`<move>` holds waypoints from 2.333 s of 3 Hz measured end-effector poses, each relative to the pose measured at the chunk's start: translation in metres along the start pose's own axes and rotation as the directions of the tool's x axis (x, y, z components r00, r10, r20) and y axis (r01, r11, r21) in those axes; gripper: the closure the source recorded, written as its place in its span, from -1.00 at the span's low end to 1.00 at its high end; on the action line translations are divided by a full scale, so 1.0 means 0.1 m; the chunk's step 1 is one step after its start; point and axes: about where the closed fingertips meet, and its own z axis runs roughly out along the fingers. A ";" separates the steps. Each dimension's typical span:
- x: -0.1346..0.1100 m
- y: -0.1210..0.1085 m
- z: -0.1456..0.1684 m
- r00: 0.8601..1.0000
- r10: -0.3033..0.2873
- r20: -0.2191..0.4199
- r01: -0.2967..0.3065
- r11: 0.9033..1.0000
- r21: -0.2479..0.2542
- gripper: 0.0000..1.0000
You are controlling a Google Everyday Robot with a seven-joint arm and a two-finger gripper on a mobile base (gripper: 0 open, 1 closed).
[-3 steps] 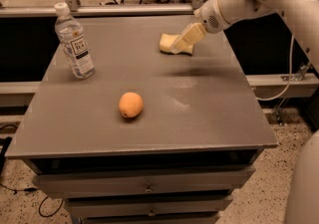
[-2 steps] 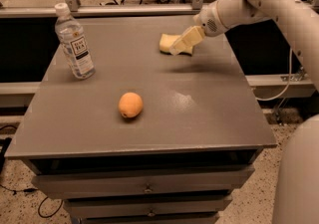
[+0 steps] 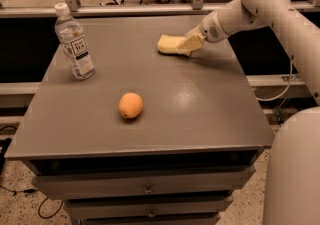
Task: Move sponge near blue plastic bottle
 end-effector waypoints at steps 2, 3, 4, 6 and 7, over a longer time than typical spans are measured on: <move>-0.18 0.14 -0.01 0.997 -0.071 0.027 0.072 0.997 -0.022 0.87; -0.72 0.40 -0.05 0.976 -0.191 0.102 0.195 0.980 -0.026 1.00; -1.13 0.82 0.23 0.940 -0.319 0.118 0.326 0.944 -0.046 1.00; -1.16 1.36 0.78 0.915 -0.393 0.090 0.401 0.907 -0.130 1.00; -1.12 1.58 0.95 0.909 -0.408 0.083 0.417 0.892 -0.176 0.52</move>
Offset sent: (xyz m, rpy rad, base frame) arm -0.0158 0.0472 0.0567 0.0354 -0.1467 0.1506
